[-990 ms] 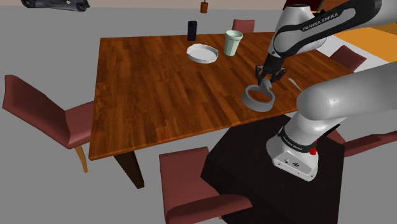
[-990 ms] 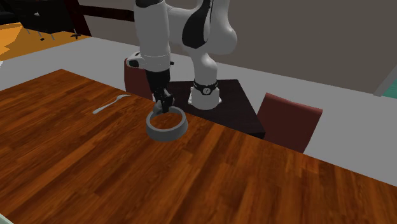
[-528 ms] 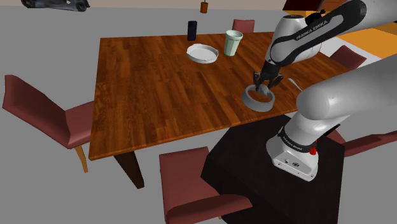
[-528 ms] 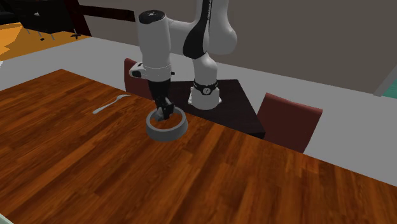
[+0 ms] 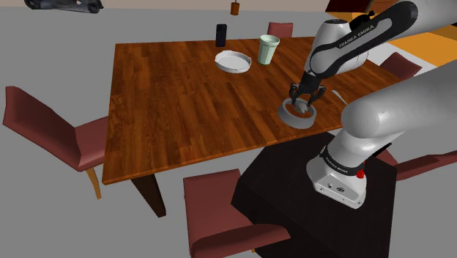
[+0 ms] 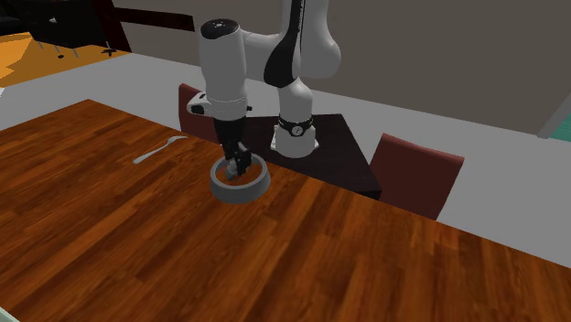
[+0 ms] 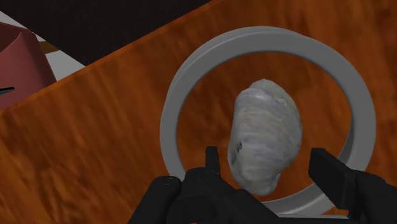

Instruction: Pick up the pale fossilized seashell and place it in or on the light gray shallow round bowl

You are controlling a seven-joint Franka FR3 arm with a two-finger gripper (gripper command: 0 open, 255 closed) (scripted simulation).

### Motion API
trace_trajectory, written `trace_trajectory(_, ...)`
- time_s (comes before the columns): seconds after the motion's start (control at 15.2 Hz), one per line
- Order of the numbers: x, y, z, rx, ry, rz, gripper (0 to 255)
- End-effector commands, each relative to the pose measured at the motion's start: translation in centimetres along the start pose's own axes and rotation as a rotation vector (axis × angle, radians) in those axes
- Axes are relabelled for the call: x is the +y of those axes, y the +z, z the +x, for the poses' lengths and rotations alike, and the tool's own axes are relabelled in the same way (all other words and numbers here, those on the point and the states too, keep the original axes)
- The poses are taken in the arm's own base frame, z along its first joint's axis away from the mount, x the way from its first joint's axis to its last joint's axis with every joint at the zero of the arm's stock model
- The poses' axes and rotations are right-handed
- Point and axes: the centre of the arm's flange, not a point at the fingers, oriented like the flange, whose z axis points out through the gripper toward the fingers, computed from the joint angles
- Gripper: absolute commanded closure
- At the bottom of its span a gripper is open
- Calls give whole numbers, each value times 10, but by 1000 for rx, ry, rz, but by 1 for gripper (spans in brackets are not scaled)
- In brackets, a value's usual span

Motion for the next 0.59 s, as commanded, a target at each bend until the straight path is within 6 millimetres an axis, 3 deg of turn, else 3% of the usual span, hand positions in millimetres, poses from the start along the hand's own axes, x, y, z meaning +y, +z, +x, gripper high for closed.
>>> trace_trajectory(0.0,0,0,0,0,0,0,0)
trace_trajectory(0.26,0,0,0,0,0,0,0)
trace_trajectory(0.53,0,-50,0,0,0,0,0)
